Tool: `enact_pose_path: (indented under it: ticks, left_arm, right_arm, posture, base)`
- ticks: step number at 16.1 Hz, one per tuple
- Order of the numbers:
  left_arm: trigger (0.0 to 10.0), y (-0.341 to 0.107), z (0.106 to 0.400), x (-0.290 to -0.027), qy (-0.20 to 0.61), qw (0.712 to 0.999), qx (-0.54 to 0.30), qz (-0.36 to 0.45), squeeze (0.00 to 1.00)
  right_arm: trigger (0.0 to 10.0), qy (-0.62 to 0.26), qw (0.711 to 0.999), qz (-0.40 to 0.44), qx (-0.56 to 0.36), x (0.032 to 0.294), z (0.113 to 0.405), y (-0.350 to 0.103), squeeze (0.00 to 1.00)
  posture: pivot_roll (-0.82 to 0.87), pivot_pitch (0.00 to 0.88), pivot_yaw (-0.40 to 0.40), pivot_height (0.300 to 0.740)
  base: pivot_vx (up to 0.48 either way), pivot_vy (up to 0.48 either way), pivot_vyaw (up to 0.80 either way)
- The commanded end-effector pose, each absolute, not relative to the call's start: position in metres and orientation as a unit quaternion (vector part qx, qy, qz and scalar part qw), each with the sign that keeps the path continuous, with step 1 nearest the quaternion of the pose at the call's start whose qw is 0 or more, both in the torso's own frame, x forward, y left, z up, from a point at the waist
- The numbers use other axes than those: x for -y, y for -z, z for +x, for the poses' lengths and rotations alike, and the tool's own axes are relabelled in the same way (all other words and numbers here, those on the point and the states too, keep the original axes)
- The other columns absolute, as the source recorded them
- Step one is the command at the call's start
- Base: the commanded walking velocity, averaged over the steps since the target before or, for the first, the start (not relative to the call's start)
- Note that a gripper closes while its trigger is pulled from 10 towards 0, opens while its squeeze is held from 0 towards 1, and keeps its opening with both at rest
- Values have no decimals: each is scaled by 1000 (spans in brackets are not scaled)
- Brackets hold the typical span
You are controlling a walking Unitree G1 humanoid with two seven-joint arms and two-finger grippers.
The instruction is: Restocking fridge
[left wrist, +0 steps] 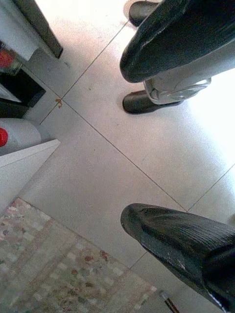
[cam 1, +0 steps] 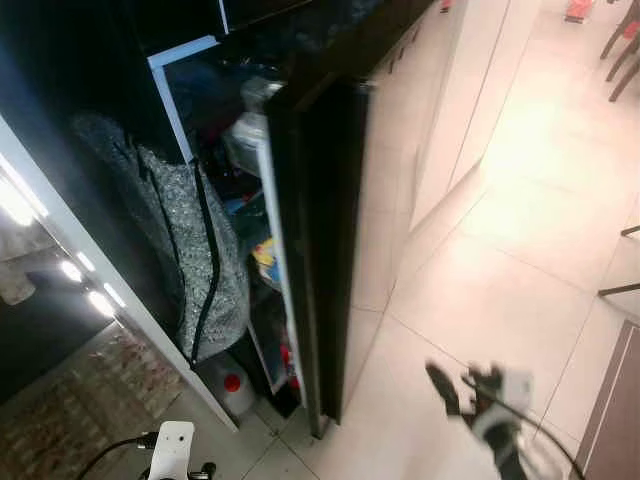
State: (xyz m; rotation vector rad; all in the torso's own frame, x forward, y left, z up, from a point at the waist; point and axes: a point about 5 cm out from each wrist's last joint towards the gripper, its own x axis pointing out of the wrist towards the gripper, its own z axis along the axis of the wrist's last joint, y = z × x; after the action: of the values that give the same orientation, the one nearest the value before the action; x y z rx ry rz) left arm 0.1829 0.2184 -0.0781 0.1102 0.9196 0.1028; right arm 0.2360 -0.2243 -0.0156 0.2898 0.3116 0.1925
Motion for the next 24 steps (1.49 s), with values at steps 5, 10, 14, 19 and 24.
enact_pose_path:
  ticks: [5,10,14,19,24]
  left_arm:
    - [10000,80,178,-223,-59,890,-449,56,0]
    - [10000,79,177,-228,-65,889,-451,57,0]
    - [10000,79,177,-229,-67,889,-450,58,0]
    - [10000,78,178,-229,-71,889,-449,56,0]
    - [10000,79,175,-231,-80,888,-449,53,0]
  right_arm:
    - [10000,-236,967,76,-53,188,294,-44,0]
    - [10000,-298,954,35,-17,141,319,-73,0]
    - [10000,-337,941,19,-9,98,336,-91,0]
    - [10000,-334,942,-14,-42,53,356,-110,0]
    - [10000,-325,943,-33,-60,32,366,-123,0]
  posture:
    - [-98,46,44,740]
    - [-87,43,48,740]
    - [-83,39,49,740]
    - [-65,32,39,740]
    - [-55,32,31,740]
  base:
    - [0,0,0]
    - [0,0,0]
    - [0,0,0]
    - [0,0,0]
    - [0,0,0]
